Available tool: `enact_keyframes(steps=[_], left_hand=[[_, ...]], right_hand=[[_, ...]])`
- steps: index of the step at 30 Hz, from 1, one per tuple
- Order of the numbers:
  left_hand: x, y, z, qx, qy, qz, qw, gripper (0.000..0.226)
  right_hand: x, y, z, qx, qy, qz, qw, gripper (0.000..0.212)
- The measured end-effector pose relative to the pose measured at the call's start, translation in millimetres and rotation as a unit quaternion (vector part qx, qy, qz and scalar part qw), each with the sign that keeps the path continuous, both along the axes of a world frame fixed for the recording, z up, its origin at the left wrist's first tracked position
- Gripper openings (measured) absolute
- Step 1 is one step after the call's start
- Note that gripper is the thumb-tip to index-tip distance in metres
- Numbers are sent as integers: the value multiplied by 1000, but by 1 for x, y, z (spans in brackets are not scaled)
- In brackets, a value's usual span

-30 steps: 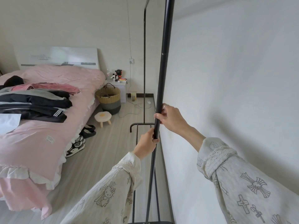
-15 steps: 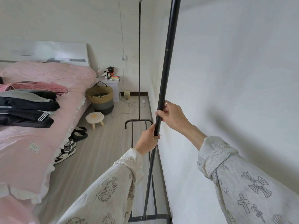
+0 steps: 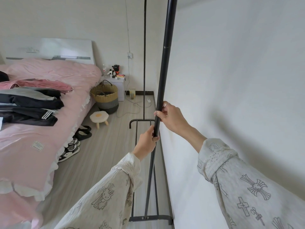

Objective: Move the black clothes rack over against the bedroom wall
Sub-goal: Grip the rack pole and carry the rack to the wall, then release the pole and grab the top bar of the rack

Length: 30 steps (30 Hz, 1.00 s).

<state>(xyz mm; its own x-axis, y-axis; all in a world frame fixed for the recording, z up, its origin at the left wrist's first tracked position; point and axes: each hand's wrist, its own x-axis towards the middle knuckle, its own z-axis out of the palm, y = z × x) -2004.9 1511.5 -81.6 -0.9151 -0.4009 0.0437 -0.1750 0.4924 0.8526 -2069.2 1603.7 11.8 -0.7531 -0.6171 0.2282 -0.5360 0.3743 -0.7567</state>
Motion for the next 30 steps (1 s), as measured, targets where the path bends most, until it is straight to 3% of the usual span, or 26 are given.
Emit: enact_keyframes(steps=[3,5,9,12,15,18,23,27,30], left_hand=[[7,5,-3,-17,-9,26,999,37],[14,6,-7,-22,-26,27,999,40],[29,-6,-13,-34,-78,-17,996,44],[46,-26,-19,-53,-111,-75,990,34],[59,-54,-24,-46,-127,-90,987,28],[73,-96,-25,-15,-136,-87,987,28],[116,-184,-14,-106,-109,-95,984,29],[154,-267,17,-153,-79,-101,980,30],[171,-312,41,-144,-50,-95,984,27]], right_hand=[[8,2,-6,24,23,-3,999,17],[15,3,-10,43,17,-8,999,25],[24,9,-18,169,58,-27,984,33],[36,10,-20,268,12,-27,963,39],[49,-1,-18,328,-52,-16,943,26],[67,-28,-18,310,-88,-12,947,27],[99,-104,-18,243,-62,-26,968,37],[122,-172,-19,226,-28,-22,973,32],[127,-213,-11,233,-14,-8,972,30]])
